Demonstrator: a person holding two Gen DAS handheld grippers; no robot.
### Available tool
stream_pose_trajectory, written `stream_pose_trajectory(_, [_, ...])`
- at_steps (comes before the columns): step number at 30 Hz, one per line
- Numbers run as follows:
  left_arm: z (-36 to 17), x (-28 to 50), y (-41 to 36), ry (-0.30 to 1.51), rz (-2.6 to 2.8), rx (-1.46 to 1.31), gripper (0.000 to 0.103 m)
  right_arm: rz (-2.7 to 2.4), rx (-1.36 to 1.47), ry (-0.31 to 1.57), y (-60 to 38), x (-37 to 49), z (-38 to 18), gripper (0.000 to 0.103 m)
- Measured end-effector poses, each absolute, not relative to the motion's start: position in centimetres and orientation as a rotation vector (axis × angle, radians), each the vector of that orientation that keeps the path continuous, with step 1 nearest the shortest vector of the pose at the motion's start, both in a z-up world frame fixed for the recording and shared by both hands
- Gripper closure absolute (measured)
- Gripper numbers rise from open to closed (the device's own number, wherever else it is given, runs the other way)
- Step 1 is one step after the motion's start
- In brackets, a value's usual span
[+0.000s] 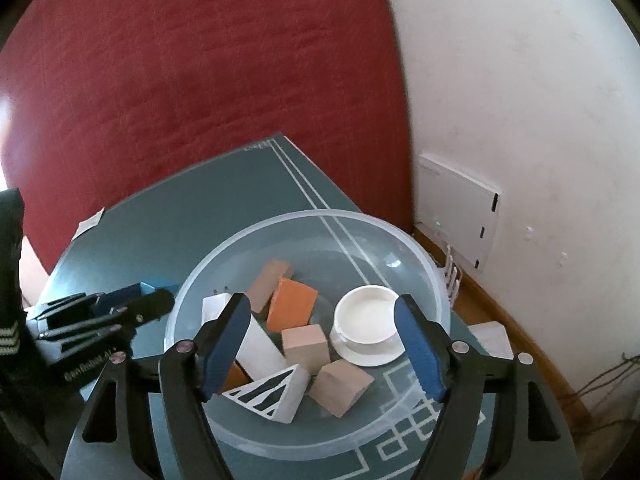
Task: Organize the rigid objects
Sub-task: 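Open the left gripper over the bin to drop the blue block, then withdraw both open grippers from the bin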
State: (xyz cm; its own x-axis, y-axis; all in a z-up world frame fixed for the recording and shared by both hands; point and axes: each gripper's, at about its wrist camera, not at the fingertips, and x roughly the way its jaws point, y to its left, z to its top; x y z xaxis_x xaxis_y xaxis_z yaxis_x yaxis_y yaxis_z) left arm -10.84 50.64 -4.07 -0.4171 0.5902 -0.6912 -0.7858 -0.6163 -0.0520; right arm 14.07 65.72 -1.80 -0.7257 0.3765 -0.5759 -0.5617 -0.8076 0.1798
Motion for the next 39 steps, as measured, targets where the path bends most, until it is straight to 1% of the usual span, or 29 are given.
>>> stream_pose_trajectory(3, [-4.3, -10.7, 51.1, 0.363, 2.066, -0.859, 0.071, 2.433, -0.739, 0.471, 66.0, 13.9, -1.9, 0.027])
stream_pose_trajectory(5, [-4.4, -10.9, 51.1, 0.367, 2.051, -0.853, 0.069, 2.412, -0.75, 0.485, 66.5, 14.0, -1.9, 0.025])
stream_pose_trajectory(6, [-4.4, -11.0, 50.9, 0.367, 2.045, -0.856, 0.055, 2.401, -0.756, 0.489, 66.7, 14.0, -2.0, 0.021])
stream_pose_trajectory(7, [-4.4, -10.2, 50.8, 0.365, 2.045, -0.858, 0.029, 2.386, -0.762, 0.491, 66.9, 14.0, -2.0, 0.016])
stream_pose_trajectory(8, [-4.4, -10.4, 50.6, 0.36, 2.058, -0.851, 0.021, 2.372, -0.764, 0.499, 67.1, 14.2, -2.0, 0.015])
stream_pose_trajectory(9, [-4.3, -10.8, 50.1, 0.356, 2.081, -0.837, 0.01, 2.356, -0.76, 0.507, 67.4, 14.4, -1.9, 0.012])
stream_pose_trajectory(10, [-4.2, -11.0, 49.8, 0.361, 2.09, -0.827, 0.005, 2.342, -0.756, 0.518, 67.7, 14.7, -1.9, 0.008])
stream_pose_trajectory(13, [-4.1, -10.4, 49.8, 0.369, 2.103, -0.826, 0.001, 2.311, -0.745, 0.555, 68.6, 15.5, -1.7, 0.003])
stream_pose_trajectory(18, [-3.6, -10.2, 48.2, 0.398, 2.181, -0.805, 0.001, 2.286, -0.732, 0.542, 68.6, 16.3, -1.1, 0.0])
stream_pose_trajectory(23, [-3.9, -9.6, 47.5, 0.426, 2.208, -0.827, 0.001, 2.284, -0.759, 0.518, 68.0, 16.8, -0.8, 0.0])
stream_pose_trajectory(24, [-3.9, -8.4, 48.2, 0.43, 2.211, -0.83, 0.001, 2.287, -0.763, 0.51, 67.8, 17.0, -0.8, 0.0])
stream_pose_trajectory(36, [-4.7, -6.9, 49.3, 0.447, 2.235, -0.838, 0.001, 2.336, -0.826, 0.405, 65.8, 17.4, -1.4, 0.0])
stream_pose_trajectory(39, [-4.2, -6.8, 48.8, 0.45, 2.238, -0.839, 0.001, 2.347, -0.839, 0.374, 65.4, 17.2, -1.7, 0.0])
